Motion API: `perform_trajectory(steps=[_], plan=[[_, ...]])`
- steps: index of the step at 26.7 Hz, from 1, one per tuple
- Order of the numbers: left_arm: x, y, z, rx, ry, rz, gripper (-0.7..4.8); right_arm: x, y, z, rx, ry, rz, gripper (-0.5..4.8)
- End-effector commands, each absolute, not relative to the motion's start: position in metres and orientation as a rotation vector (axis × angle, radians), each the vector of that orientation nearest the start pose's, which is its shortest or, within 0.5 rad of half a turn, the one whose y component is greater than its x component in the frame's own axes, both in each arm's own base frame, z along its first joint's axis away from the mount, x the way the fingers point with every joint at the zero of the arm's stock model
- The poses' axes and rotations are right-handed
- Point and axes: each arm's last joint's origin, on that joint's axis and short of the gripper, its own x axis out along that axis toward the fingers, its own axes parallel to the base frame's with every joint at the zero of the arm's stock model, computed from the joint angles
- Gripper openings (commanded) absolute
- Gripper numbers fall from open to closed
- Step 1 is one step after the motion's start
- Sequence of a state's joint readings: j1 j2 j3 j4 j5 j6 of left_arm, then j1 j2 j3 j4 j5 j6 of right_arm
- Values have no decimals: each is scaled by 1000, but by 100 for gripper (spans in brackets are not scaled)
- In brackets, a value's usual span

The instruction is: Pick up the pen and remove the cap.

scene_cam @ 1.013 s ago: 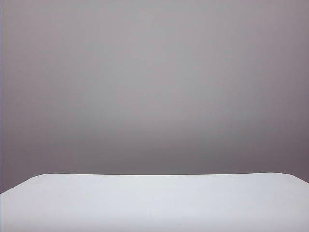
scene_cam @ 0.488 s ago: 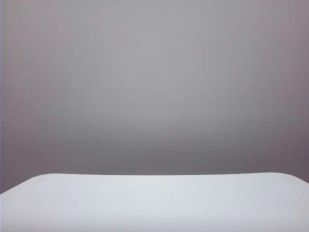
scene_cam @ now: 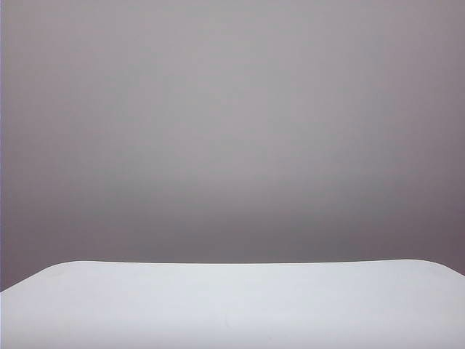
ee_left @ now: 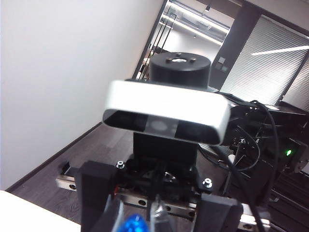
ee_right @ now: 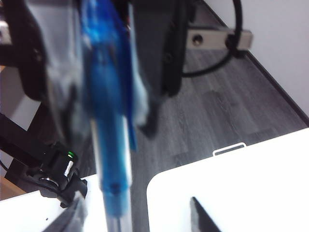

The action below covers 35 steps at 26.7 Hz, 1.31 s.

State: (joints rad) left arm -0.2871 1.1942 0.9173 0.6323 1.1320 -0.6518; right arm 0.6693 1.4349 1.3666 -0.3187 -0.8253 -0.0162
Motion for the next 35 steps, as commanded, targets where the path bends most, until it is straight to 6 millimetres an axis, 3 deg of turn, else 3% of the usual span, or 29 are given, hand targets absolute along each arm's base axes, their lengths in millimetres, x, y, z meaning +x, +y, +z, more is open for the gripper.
perform_trajectory(steps=[1,11,21,24,27,29,30,35], plan=[[231,-96,371,-366,83,-1446,16,232,211,378,36,411,1494,269],[230,-96,372,-363,76,-1452,17,227,228,369,31,446,1555,250],[230,-96,371,-362,97,-1473,17,234,220,366,44,475,1527,249],[230,-96,371,-365,100,-1468,17,233,220,366,50,485,1550,182],[231,-96,370,-353,94,-1467,17,232,221,366,51,482,1565,160],[231,-96,369,-356,105,-1464,17,231,221,366,56,483,1586,29],[232,-96,368,-356,109,-1463,17,231,221,366,57,482,1589,4],[232,-96,366,-353,120,-1459,17,231,221,367,55,472,1591,-5]])
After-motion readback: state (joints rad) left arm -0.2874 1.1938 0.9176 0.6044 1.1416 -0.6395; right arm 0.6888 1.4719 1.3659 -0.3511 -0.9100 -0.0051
